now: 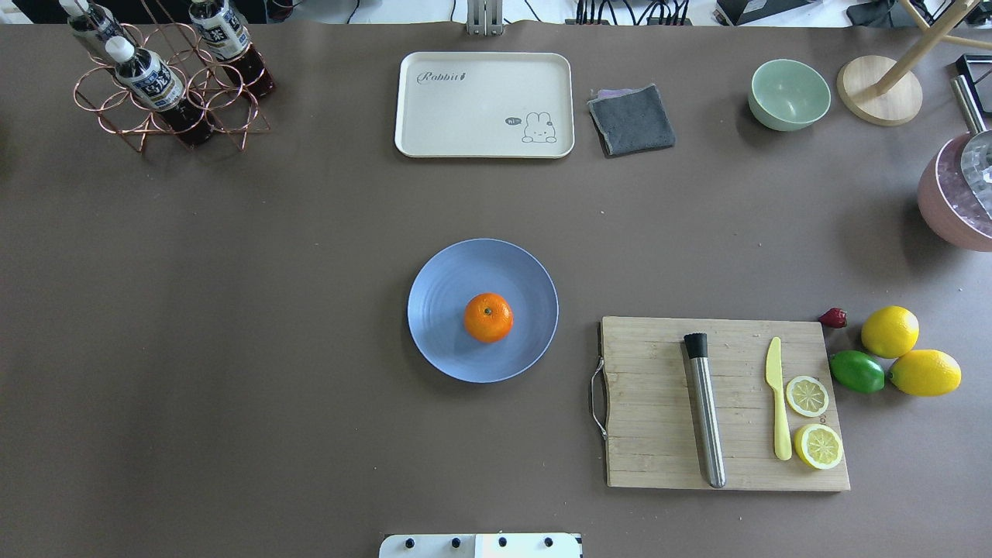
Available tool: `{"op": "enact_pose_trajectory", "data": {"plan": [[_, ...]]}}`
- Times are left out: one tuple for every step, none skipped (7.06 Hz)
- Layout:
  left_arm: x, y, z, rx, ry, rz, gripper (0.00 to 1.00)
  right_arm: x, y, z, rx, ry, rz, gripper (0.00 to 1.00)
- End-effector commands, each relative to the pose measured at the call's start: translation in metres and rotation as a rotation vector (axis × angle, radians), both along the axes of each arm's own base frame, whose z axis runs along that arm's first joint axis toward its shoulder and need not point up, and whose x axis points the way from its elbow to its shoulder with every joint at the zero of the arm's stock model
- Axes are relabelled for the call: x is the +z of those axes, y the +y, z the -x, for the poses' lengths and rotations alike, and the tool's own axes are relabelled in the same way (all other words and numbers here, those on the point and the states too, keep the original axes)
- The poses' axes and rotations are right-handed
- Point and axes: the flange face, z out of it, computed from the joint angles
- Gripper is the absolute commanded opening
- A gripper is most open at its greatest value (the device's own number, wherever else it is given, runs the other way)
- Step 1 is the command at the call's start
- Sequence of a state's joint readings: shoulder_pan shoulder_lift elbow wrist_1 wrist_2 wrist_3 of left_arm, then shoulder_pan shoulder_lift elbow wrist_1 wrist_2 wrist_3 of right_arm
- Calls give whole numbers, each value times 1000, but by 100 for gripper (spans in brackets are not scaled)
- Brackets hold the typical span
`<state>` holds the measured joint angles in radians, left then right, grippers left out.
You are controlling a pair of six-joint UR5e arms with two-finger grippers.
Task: Pick orange to plate
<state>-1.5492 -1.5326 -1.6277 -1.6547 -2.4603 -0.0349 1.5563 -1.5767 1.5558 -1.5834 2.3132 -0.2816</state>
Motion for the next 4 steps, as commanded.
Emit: {"op": "enact_pose_trajectory", "data": {"plan": [[-30, -2, 9, -21, 5, -6, 97, 5, 3, -3, 12, 8, 18, 100], [-23, 5, 9, -16, -5, 59, 97, 3, 2, -3, 12, 10, 12, 100], [-25, 10, 10, -19, -5, 56, 97, 4, 2, -3, 12, 10, 15, 100], [-20, 11, 11, -20, -38, 61, 97, 3, 0, -3, 12, 10, 12, 100]]}}
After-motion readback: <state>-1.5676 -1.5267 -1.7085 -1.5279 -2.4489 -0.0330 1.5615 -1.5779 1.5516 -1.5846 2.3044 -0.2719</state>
